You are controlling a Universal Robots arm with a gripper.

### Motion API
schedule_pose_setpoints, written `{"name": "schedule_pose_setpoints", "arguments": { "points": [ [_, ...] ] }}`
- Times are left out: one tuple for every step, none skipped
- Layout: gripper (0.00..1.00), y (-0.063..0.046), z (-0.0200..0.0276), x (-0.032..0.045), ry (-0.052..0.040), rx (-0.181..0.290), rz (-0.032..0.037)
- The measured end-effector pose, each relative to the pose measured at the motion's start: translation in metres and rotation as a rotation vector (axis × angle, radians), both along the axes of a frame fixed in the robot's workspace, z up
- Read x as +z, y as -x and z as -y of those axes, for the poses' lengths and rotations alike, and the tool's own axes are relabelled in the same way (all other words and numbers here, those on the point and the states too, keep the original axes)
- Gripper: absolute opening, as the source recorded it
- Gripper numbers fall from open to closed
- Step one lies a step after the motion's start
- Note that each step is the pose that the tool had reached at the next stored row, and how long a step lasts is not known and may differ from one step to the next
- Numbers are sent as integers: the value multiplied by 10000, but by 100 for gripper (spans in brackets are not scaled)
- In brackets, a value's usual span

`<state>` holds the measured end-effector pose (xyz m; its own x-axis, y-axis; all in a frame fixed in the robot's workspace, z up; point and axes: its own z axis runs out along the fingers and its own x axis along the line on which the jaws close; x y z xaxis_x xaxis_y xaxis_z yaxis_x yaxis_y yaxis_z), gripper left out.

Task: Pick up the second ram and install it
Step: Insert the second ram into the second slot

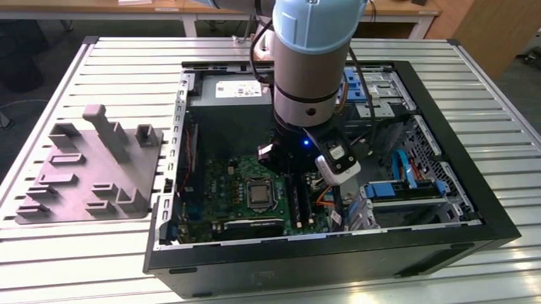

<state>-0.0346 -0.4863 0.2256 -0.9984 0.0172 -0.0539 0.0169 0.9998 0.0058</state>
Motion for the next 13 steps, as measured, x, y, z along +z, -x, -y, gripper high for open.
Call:
{"name": "schedule_pose_setpoints", "arguments": {
  "points": [
    [11, 0, 0, 0, 2, 0, 1],
    [11, 0, 0, 0, 9, 0, 0],
    [11, 0, 0, 1, 12, 0, 0],
    [11, 0, 0, 1, 15, 0, -1],
    [11, 0, 0, 2, 18, -1, 0],
    [11, 0, -1, 1, 39, 0, -4],
    [11, 0, 0, 4, 56, 0, -11],
    [11, 0, 0, 11, 64, 0, -14],
    [11, 1, 1, 18, 64, -1, -14],
    [11, 0, 0, 23, 61, 0, -14],
    [11, 0, 0, 25, 60, -1, -14],
    [11, 0, 0, 24, 58, -1, -13],
    [11, 0, -1, 24, 56, -1, -12]
  ]
}}
